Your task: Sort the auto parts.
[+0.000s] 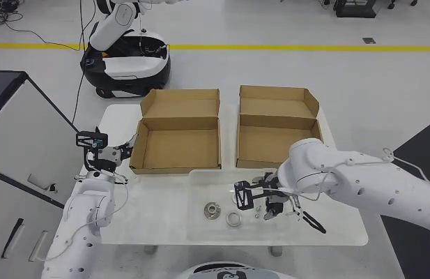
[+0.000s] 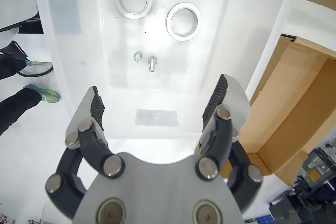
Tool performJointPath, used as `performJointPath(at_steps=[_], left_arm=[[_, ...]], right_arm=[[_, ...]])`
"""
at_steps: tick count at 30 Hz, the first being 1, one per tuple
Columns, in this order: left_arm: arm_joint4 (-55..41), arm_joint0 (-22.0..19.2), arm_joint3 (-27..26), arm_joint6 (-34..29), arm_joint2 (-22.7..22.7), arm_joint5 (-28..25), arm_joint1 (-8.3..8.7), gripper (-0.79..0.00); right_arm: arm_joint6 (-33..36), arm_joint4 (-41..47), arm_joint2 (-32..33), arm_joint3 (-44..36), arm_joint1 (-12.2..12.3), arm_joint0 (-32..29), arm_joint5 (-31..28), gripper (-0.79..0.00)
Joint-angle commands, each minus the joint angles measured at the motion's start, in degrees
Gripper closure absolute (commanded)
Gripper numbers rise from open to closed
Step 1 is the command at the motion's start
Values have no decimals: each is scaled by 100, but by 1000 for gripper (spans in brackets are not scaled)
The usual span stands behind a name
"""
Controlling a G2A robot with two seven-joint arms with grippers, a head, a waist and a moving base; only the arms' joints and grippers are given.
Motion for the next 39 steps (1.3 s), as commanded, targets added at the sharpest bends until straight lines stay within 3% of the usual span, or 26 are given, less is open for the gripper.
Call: performJointPath(at_steps=[1, 3, 5, 23, 39], left_arm=[[0, 0, 0, 0, 0, 0, 0, -785], [0, 0, 0, 0, 0, 0, 0, -785], [0, 0, 0, 0, 0, 0, 0, -785], [0, 0, 0, 0, 0, 0, 0, -785], [0, 0, 0, 0, 0, 0, 0, -785]], right_arm=[[-6, -34, 20, 23, 9, -41, -6, -505], [-31, -60, 54, 38, 17, -82, 7, -400], [-54, -91, 81, 68, 22, -124, 3, -379], [-285, -415, 183, 213, 18, -648, 103, -360], [-416, -696, 297, 387, -44, -1008, 164, -299]])
